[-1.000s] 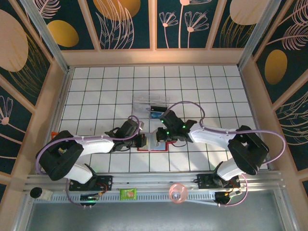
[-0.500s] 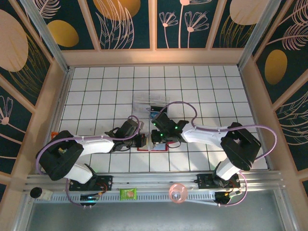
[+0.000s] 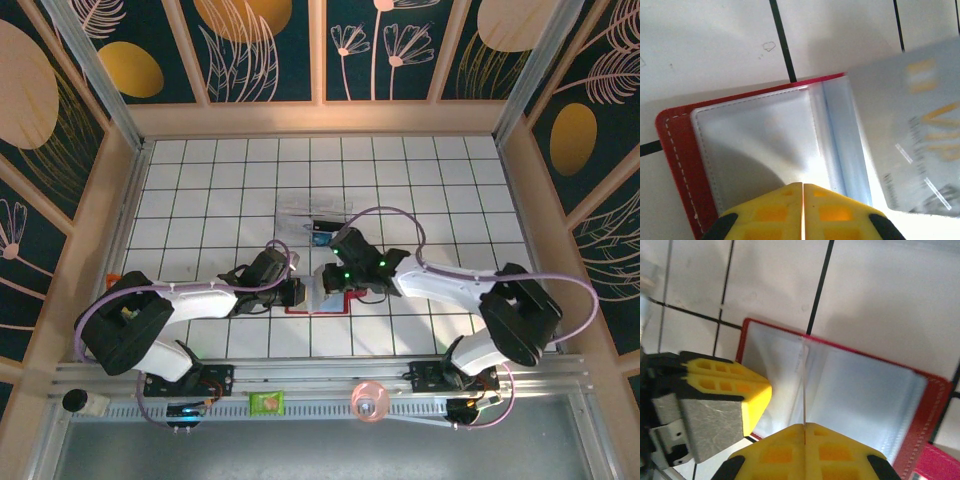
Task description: Take the credit cards out of the card holder
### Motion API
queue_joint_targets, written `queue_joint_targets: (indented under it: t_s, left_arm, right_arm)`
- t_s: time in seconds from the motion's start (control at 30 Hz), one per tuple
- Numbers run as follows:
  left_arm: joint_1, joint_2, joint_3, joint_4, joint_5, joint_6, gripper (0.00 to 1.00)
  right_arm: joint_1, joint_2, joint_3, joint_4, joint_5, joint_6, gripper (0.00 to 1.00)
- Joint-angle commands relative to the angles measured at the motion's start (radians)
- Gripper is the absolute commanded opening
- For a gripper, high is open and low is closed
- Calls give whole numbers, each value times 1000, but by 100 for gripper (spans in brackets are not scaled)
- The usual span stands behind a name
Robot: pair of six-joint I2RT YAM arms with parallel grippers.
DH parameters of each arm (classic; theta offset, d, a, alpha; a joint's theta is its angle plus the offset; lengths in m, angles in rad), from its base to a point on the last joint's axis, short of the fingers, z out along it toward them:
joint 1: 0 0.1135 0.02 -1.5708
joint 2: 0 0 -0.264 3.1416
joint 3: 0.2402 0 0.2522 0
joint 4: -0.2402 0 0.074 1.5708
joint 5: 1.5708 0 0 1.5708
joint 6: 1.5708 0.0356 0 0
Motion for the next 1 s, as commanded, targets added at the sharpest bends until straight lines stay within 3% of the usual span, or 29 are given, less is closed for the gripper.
queue_joint_targets:
  t_s: [0.0, 0.13, 0.33, 0.37, 0.6, 0.97]
  left_arm:
    - [10, -40, 17, -28, -5, 15, 19]
    - [21, -111, 64, -71, -2, 35, 36]
    - [63, -234, 69, -138, 23, 29, 75]
    - [73, -256, 54, -144, 25, 21, 97]
    - [121, -391, -44, -200, -40, -31, 99]
    - [159, -476, -57, -349, -213, -51, 99]
  right_arm:
    - [-28, -88, 3, -24, 17, -116, 0]
    - [-36, -131, 69, -60, 57, -265, 0]
    - [-103, -143, 170, -40, 61, -474, 0]
    - [-118, -135, 190, -38, 51, -509, 0]
    - [-157, -31, 374, -70, -75, -753, 0]
    - [-164, 216, 710, -361, -181, -1126, 0]
